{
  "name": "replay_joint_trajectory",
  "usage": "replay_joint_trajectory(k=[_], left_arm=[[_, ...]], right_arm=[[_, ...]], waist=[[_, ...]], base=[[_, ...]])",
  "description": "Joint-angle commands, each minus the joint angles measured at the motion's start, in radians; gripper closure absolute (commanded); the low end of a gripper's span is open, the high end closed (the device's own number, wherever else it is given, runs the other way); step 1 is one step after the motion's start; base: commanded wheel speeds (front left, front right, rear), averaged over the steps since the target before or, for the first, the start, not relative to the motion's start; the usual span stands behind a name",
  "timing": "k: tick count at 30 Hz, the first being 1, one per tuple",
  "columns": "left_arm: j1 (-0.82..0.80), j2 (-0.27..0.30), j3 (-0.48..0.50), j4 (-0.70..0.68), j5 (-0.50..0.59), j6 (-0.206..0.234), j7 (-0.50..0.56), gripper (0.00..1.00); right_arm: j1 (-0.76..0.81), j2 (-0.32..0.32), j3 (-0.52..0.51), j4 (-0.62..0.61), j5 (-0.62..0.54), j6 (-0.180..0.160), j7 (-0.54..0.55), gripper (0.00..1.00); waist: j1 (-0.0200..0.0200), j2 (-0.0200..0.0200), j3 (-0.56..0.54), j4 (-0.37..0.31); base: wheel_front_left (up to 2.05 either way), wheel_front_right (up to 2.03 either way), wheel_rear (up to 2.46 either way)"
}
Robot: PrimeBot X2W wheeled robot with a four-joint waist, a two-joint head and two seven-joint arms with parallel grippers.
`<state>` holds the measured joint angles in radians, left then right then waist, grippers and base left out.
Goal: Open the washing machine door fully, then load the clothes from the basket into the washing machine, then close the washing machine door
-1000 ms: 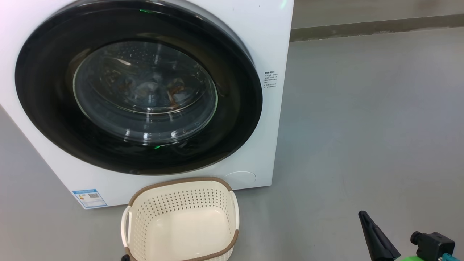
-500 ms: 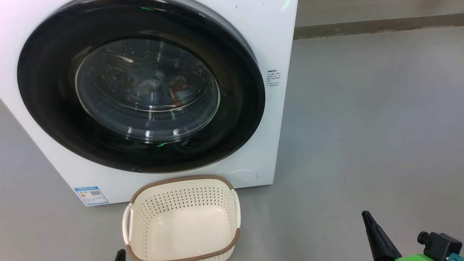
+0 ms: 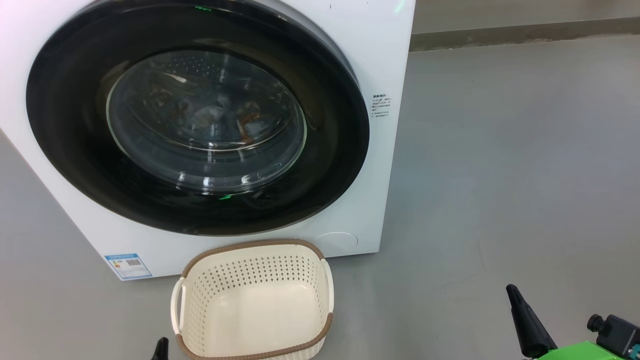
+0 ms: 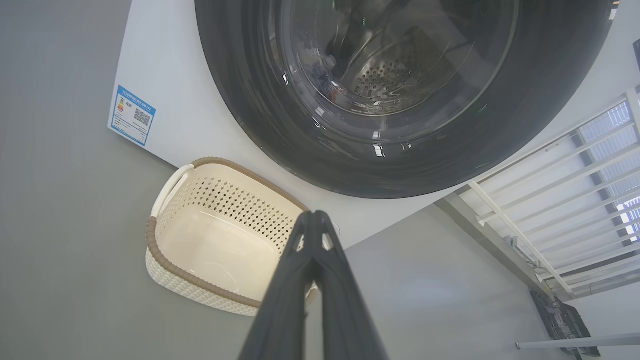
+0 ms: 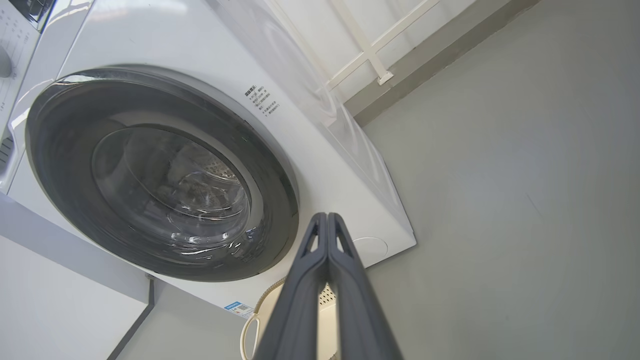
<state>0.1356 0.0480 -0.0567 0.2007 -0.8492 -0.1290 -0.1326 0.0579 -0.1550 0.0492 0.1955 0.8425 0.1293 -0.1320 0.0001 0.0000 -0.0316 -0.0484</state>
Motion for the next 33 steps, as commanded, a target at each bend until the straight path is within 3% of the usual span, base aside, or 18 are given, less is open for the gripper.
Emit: replay_joint_trajectory(k=[1,33], left_arm=[[-0.054,0.016,0.023,-0.016,-0.033,-0.001,0.006,1.0],[-0.134,0.021,0.071,0.009,-0.359,-0.001,0.097,1.0]], right_arm=[[-0.048,-0.004,-0.005,-0.019,0.036,0.001,0.009,1.0],[-0.098,0.035,-0.062,0.01,0.36,0.001,0.102,1.0]], waist=[[-0.0001,0.0,0.001,0.001],[-0.0001,0.0,0.015,0.022]], base=[[0.0,0.0,0.0],[0.0,0.0,0.0]])
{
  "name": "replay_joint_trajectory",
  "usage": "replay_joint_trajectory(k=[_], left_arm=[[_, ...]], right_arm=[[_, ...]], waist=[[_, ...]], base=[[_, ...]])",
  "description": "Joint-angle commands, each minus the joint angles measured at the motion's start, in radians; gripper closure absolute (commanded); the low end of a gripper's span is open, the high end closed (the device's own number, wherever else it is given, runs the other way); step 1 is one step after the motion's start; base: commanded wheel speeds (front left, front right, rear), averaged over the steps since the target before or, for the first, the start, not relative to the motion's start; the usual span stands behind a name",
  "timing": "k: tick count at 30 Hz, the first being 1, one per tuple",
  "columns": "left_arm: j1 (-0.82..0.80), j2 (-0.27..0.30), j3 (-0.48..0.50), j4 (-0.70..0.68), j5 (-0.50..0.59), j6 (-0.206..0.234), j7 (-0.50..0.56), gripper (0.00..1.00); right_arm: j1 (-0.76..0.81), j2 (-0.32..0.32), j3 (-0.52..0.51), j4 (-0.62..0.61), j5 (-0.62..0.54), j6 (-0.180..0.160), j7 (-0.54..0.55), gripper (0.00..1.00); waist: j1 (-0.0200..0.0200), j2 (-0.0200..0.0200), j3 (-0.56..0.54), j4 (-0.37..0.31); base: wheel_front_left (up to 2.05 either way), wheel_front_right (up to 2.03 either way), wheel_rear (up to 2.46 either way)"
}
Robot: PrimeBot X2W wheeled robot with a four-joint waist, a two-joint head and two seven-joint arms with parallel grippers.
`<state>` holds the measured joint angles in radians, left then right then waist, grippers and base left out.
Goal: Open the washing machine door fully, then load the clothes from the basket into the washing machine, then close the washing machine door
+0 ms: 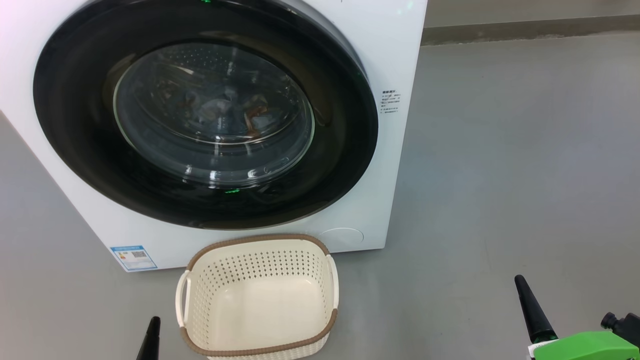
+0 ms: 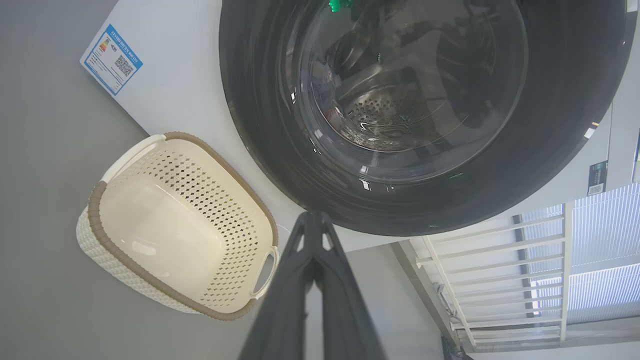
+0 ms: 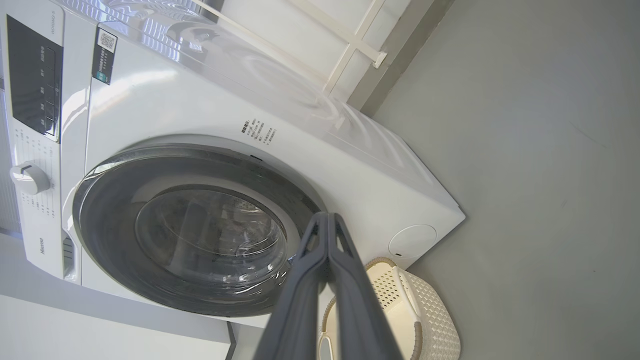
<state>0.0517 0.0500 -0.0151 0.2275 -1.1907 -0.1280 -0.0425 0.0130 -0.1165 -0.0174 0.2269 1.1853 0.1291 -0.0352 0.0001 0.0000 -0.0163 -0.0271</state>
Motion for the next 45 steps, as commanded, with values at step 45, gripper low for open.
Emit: replay_joint_trajectory(k=[45], left_arm=[[-0.157,0.02,0.101,0.017,-0.441,-0.003,0.133,1.0]], right_arm=[[-0.119,0.052,-0.078,0.017,0.439,0.002,0.133,1.0]], waist=[[-0.0001,0.0,0.019,0.027]], base=[[0.0,0.0,0.0]])
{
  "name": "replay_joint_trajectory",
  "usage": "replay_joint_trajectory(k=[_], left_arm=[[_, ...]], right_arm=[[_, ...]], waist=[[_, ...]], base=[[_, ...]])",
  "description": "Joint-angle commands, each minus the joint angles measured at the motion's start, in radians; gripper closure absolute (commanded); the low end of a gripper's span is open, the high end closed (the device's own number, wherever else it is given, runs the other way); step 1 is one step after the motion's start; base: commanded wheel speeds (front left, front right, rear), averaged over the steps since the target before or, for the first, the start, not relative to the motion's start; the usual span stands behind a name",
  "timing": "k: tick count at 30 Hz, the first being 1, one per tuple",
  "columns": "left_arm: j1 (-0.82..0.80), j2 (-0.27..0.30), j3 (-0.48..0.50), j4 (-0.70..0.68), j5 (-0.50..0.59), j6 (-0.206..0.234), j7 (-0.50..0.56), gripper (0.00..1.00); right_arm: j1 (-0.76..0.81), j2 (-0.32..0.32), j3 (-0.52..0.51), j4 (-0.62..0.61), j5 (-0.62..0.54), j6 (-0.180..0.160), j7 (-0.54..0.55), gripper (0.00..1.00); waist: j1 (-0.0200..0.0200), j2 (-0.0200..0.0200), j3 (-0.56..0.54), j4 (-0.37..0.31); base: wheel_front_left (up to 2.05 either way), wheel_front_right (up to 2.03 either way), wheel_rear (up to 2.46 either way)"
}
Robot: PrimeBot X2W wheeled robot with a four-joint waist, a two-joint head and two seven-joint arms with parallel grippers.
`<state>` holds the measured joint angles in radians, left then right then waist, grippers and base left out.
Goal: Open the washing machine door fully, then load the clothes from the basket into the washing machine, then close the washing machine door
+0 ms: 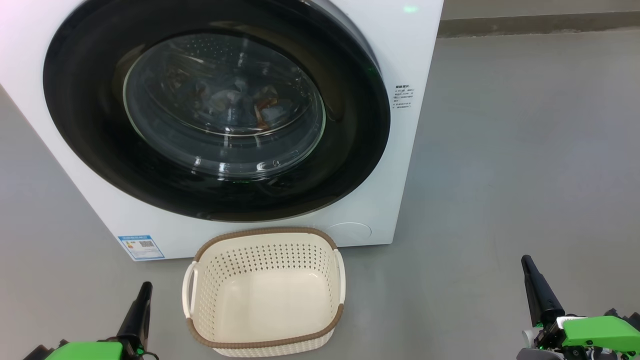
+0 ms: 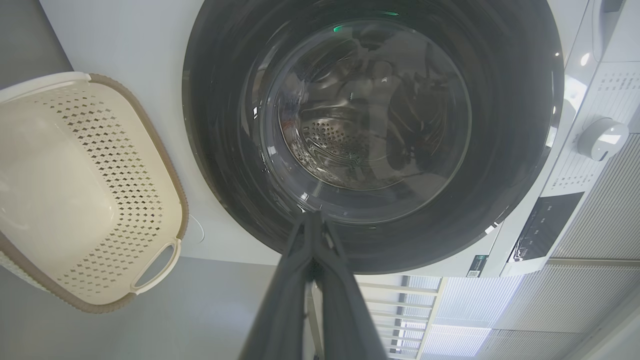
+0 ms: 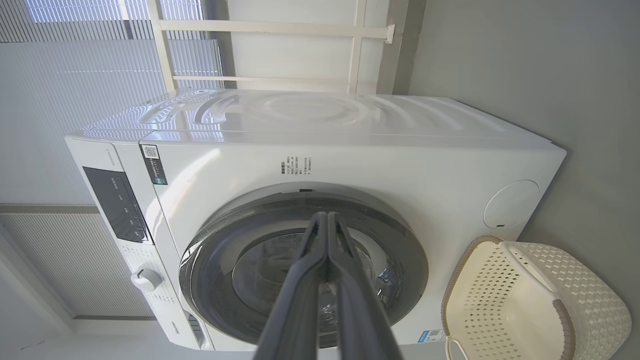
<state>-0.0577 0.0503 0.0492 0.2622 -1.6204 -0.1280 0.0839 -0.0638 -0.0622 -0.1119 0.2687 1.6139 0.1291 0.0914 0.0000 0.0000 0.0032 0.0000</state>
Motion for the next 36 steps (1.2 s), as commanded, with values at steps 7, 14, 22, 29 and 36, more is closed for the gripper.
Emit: replay_joint_trajectory(k=[7,14,22,29,36], left_arm=[[-0.048,0.018,0.039,-0.018,-0.009,-0.003,0.009,1.0],[-0.048,0.017,0.041,-0.018,-0.007,-0.003,0.011,1.0],[-0.049,0.015,0.044,-0.018,-0.005,-0.003,0.013,1.0],[-0.049,0.014,0.046,-0.018,-0.004,-0.003,0.014,1.0],[-0.049,0.013,0.047,-0.018,-0.002,-0.003,0.016,1.0]], right_arm=[[-0.042,-0.001,0.015,-0.025,0.009,0.002,0.008,1.0],[-0.043,0.0,0.014,-0.025,0.008,0.002,0.009,1.0],[-0.043,0.002,0.012,-0.025,0.006,0.002,0.011,1.0],[-0.043,0.003,0.011,-0.025,0.005,0.002,0.012,1.0],[-0.043,0.004,0.009,-0.025,0.004,0.002,0.013,1.0]], waist=[[0.0,0.0,0.0,0.0],[0.0,0.0,0.0,0.0],[0.0,0.0,0.0,0.0],[0.0,0.0,0.0,0.0],[0.0,0.0,0.0,0.0]], base=[[0.0,0.0,0.0],[0.0,0.0,0.0],[0.0,0.0,0.0],[0.0,0.0,0.0],[0.0,0.0,0.0]])
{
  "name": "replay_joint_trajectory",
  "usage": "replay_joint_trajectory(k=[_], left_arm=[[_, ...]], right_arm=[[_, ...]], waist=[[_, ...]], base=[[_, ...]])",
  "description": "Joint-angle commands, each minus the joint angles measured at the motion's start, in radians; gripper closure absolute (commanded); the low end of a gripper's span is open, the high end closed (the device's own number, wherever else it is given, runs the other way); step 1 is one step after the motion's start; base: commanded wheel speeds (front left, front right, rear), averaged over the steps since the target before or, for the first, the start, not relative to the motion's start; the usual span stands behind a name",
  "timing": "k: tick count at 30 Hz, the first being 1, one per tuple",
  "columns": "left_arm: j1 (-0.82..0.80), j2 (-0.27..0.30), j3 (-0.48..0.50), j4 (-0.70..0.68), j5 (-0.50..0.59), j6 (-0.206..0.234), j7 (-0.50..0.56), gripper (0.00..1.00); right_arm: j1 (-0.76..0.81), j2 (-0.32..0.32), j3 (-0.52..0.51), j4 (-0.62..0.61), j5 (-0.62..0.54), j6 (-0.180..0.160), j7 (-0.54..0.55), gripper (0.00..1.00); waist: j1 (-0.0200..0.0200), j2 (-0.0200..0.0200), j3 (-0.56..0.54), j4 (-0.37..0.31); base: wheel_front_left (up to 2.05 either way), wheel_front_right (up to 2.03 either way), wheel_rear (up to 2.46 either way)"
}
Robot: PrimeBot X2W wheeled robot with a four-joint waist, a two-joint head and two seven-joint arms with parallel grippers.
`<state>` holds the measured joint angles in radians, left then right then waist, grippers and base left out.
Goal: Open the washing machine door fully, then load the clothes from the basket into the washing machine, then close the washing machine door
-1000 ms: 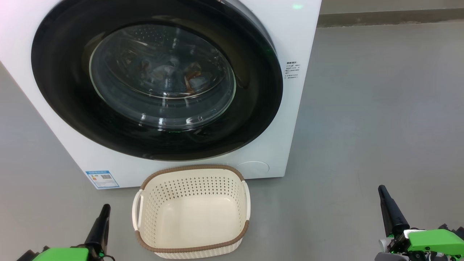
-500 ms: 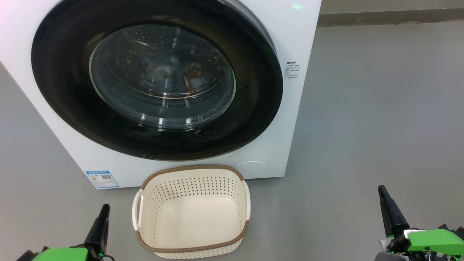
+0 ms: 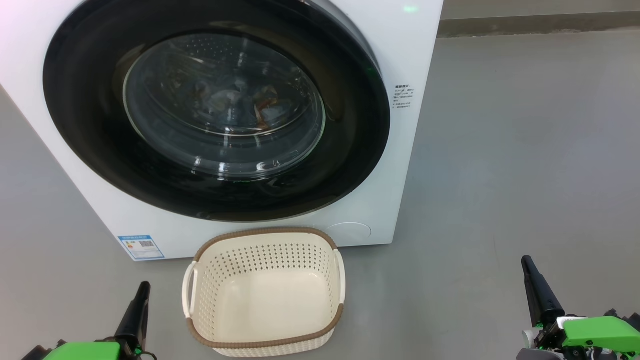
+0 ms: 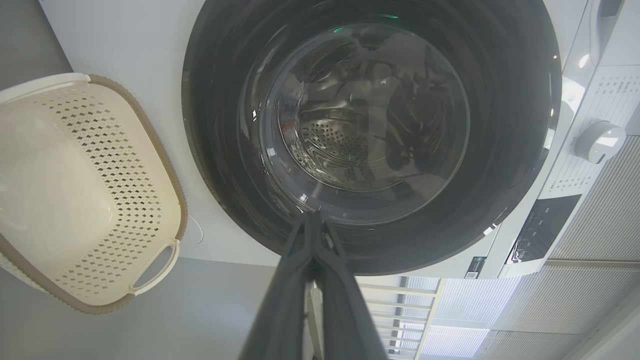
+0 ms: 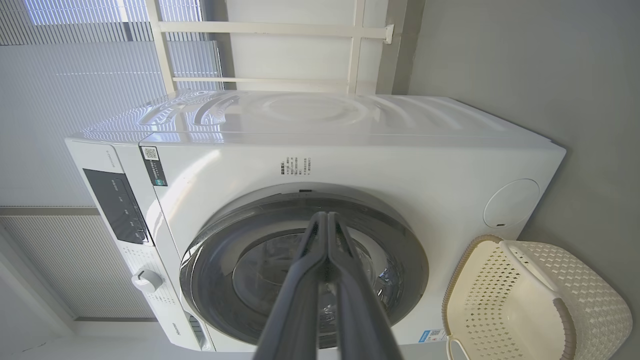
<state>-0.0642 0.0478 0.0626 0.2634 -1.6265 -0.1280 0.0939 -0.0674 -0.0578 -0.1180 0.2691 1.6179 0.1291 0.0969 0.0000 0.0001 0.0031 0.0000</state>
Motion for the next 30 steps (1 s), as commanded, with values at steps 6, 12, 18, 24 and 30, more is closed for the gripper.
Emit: replay_joint_trajectory(k=[6,12,18,24,30], left_arm=[[-0.042,0.014,0.035,-0.019,0.005,-0.003,0.007,1.0],[-0.043,0.013,0.037,-0.019,0.006,-0.003,0.008,1.0],[-0.043,0.012,0.038,-0.019,0.007,-0.003,0.009,1.0],[-0.043,0.011,0.039,-0.019,0.008,-0.003,0.01,1.0],[-0.043,0.011,0.04,-0.019,0.009,-0.003,0.01,1.0]], right_arm=[[-0.039,0.0,0.014,-0.025,-0.001,0.002,0.008,1.0],[-0.04,0.0,0.013,-0.025,-0.002,0.002,0.009,1.0],[-0.04,0.001,0.013,-0.025,-0.002,0.002,0.01,1.0],[-0.04,0.002,0.012,-0.025,-0.003,0.002,0.01,1.0],[-0.04,0.002,0.011,-0.025,-0.004,0.002,0.011,1.0]], waist=[[0.0,-0.0001,0.0,0.0],[0.0,-0.0001,0.0,0.0],[0.0,-0.0001,0.0,0.0],[0.0,-0.0001,0.0,0.0],[0.0,-0.0001,0.0,0.0]], base=[[0.0,0.0,0.0],[0.0,0.0,0.0],[0.0,0.0,0.0],[0.0,0.0,0.0],[0.0,0.0,0.0]])
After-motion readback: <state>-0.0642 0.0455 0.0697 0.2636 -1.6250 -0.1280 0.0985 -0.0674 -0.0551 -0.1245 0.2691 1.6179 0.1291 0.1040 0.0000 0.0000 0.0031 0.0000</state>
